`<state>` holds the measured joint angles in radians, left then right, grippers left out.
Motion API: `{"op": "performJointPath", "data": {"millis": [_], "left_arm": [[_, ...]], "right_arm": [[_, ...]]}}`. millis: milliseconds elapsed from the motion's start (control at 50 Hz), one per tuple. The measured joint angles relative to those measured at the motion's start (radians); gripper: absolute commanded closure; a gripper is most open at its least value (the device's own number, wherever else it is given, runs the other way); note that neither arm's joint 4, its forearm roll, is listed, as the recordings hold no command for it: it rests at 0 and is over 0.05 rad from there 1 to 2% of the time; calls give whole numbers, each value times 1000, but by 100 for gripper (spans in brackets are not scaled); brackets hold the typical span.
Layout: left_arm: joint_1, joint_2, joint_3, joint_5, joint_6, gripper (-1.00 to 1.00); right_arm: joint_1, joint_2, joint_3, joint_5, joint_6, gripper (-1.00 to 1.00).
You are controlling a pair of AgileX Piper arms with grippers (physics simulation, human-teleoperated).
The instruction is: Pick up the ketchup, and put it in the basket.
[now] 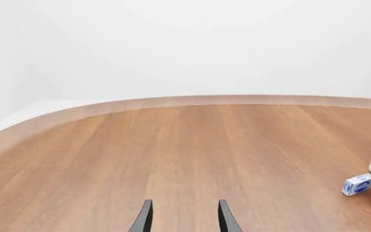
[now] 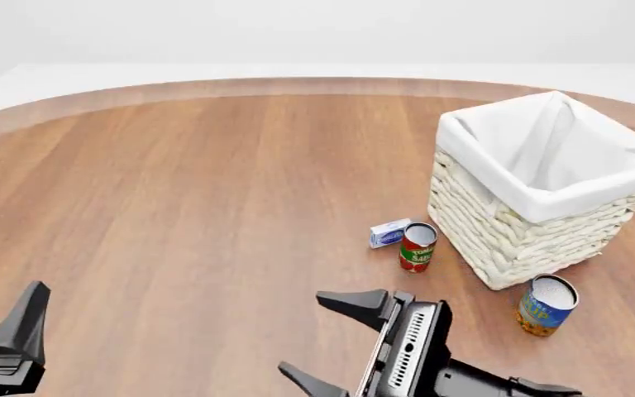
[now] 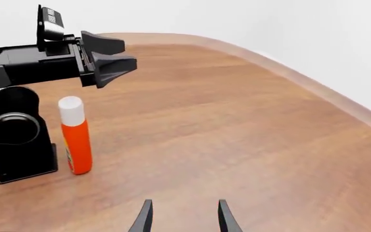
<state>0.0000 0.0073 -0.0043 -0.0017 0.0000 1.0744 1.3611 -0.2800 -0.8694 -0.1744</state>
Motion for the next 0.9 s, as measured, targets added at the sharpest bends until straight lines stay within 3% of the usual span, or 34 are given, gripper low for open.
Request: {"op": "performJointPath", "data": {"millis": [260, 900], "left_arm": [[0, 0, 0, 0, 0, -100], [0, 0, 0, 0, 0, -100]], "right_arm": [[46, 43, -53, 26, 14, -100], [127, 87, -166, 129, 153, -100]]}}
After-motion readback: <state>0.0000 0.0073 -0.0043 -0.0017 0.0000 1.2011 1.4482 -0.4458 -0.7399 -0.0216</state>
